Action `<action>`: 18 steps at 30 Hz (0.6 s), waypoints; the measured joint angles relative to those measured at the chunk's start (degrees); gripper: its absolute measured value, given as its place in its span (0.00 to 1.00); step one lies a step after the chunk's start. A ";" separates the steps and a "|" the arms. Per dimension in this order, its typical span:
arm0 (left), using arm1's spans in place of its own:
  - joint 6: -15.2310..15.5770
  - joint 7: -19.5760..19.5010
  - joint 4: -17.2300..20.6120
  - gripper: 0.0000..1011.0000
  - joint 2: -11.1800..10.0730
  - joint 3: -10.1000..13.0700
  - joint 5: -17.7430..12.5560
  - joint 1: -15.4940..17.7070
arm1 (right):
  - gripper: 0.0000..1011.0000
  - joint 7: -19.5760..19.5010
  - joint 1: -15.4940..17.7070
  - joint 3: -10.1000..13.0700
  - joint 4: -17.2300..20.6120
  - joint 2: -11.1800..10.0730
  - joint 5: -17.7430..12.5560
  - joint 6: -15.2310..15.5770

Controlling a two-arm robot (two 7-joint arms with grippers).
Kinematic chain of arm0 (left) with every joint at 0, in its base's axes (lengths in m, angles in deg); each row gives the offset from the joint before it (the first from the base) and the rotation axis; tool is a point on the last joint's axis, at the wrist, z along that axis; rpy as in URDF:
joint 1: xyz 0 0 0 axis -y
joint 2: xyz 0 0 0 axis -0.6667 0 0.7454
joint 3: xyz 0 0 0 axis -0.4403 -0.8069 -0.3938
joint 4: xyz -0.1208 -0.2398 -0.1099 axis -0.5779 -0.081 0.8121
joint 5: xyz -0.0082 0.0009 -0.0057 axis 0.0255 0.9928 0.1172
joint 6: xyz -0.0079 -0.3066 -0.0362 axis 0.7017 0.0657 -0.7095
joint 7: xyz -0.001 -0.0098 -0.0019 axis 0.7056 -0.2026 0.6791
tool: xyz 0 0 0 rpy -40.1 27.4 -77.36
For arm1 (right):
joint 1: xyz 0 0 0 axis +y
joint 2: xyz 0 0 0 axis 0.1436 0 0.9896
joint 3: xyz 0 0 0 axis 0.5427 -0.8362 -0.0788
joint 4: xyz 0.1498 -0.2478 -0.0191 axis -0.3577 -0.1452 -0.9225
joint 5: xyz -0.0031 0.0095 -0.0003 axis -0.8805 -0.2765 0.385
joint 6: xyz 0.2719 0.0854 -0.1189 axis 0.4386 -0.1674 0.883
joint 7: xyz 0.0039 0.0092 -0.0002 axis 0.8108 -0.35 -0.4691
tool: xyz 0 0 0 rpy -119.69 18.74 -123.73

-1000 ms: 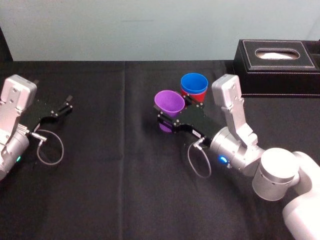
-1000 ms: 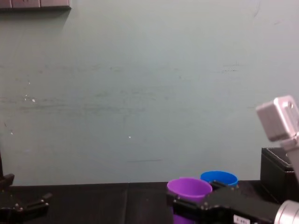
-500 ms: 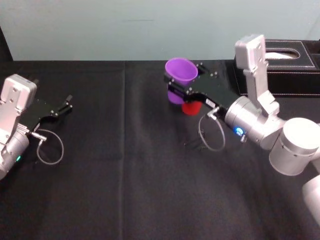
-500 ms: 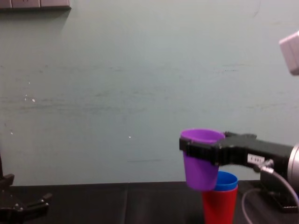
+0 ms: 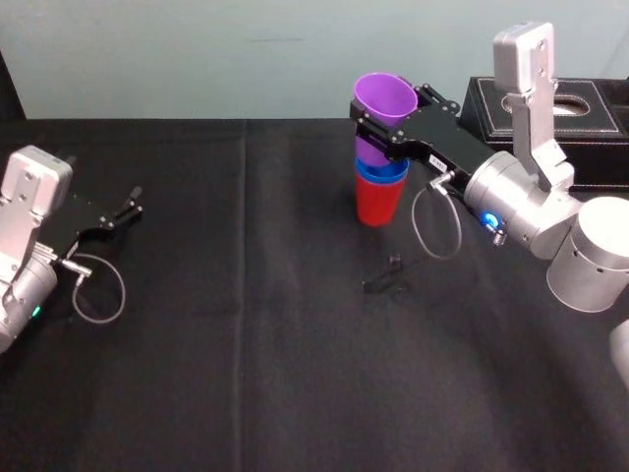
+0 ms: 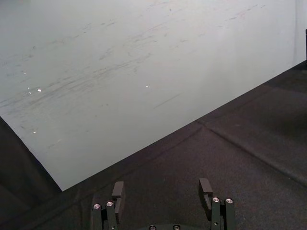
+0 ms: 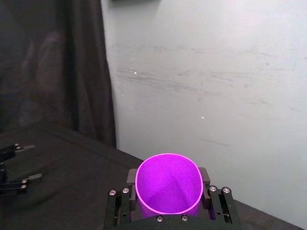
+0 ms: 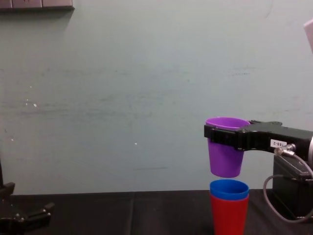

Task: Stack the three plastic cups sequentially using one hand.

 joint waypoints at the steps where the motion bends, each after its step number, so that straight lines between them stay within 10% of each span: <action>1: 0.00 0.00 0.00 0.99 0.00 0.00 0.00 0.00 | 0.73 -0.22 -0.37 0.06 -0.75 0.17 -0.05 -0.01; 18: 0.00 0.00 0.00 0.99 0.00 0.00 0.00 0.00 | 0.73 -0.88 -3.48 -0.09 -7.66 1.56 1.06 -2.40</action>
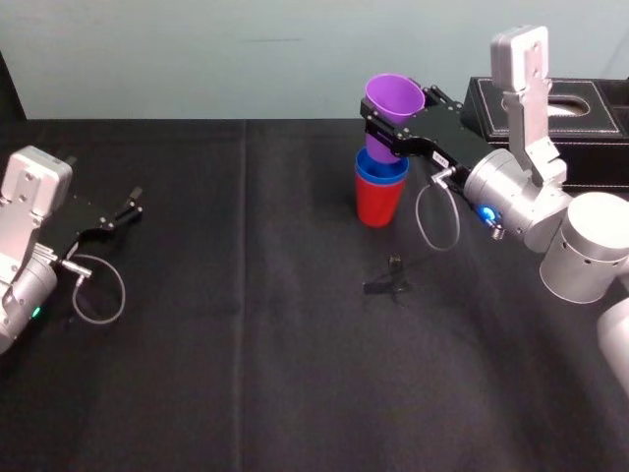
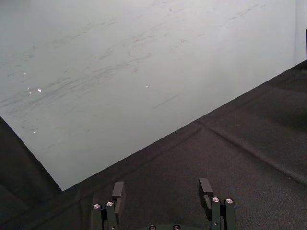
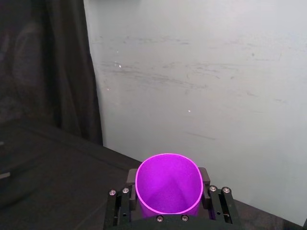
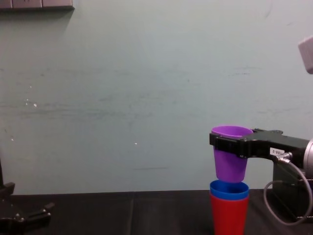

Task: Stack the three plastic cups sequentially using one hand.

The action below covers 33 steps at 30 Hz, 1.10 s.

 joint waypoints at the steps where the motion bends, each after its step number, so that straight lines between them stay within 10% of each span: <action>1: 0.00 0.00 0.00 0.99 0.00 0.00 0.00 0.00 | 0.73 0.01 -0.12 -0.02 -0.26 0.08 0.08 -0.09; 33: 0.00 0.00 0.00 0.99 0.00 0.00 0.00 0.00 | 0.73 1.04 -1.35 -0.68 -6.85 1.96 2.00 -2.39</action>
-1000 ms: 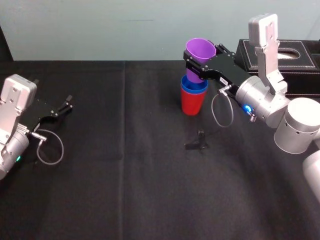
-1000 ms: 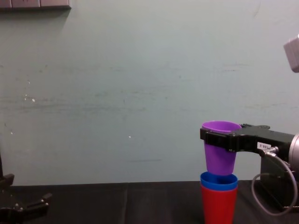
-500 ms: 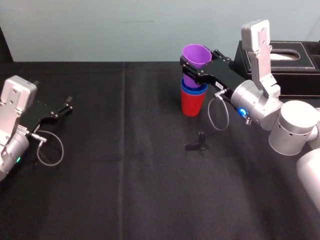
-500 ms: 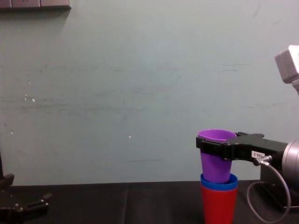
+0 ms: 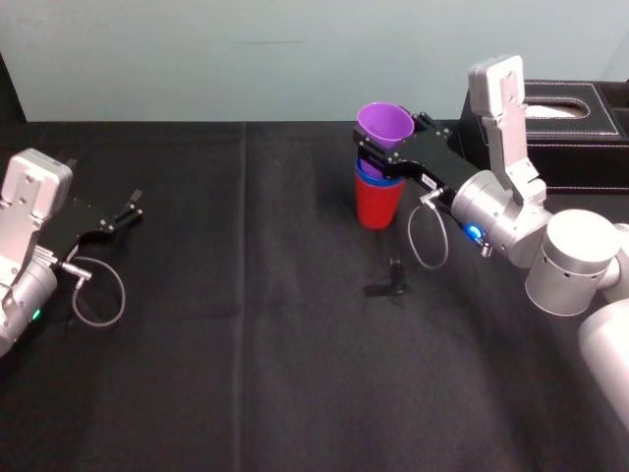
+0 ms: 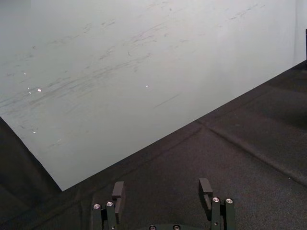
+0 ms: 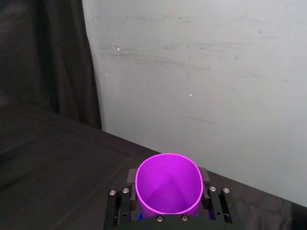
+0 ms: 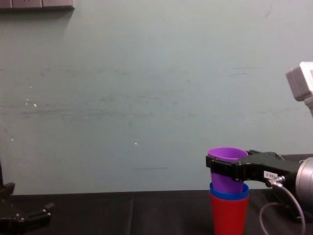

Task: Stack the three plastic cups sequentially using one hand.

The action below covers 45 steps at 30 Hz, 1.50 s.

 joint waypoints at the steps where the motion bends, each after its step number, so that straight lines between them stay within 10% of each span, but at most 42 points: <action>1: 0.00 0.00 0.00 0.99 0.00 0.00 0.00 0.00 | 0.73 0.01 0.00 -0.03 -0.14 0.05 0.05 -0.04; 45: 0.00 0.00 0.00 0.99 0.00 0.00 0.00 0.00 | 0.74 -0.09 0.24 0.01 -3.94 1.35 2.19 -1.95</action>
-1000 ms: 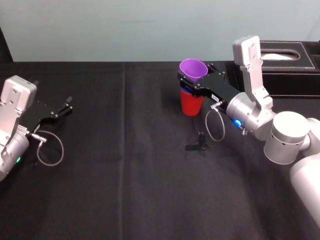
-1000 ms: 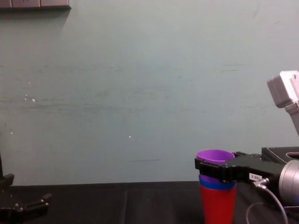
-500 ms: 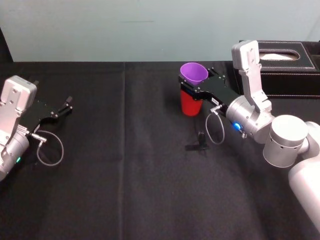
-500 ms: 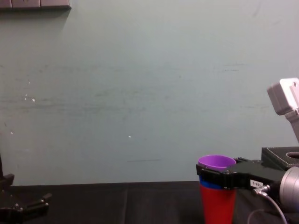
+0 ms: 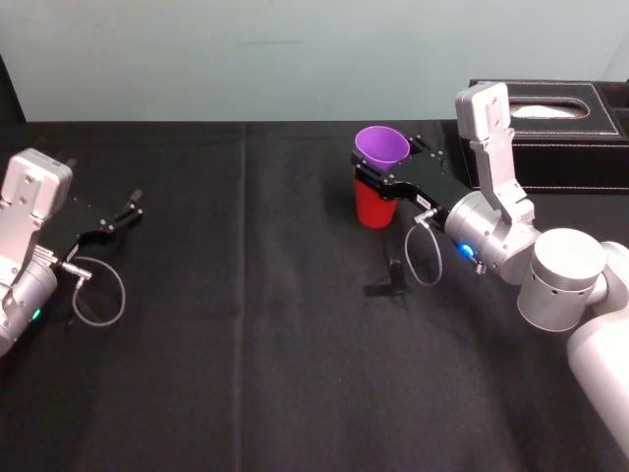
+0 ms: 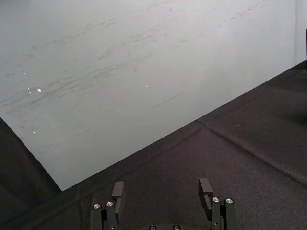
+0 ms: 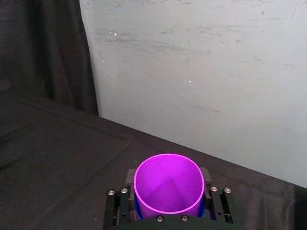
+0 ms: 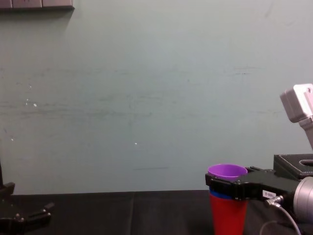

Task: Stack the three plastic cups sequentially using one hand.

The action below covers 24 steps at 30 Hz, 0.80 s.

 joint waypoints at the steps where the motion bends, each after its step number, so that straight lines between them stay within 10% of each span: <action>1: 0.00 0.00 0.00 0.99 0.00 0.00 0.00 0.00 | 0.76 0.00 0.00 0.00 0.02 0.00 -0.01 0.01; 10: 0.00 0.00 0.00 0.99 0.00 0.00 0.00 0.00 | 0.98 -0.03 0.00 0.00 0.12 -0.04 -0.05 0.06; 24: 0.00 0.00 0.00 0.99 0.00 0.00 0.00 -0.01 | 0.99 -0.80 4.06 1.81 6.21 -1.41 -1.18 1.44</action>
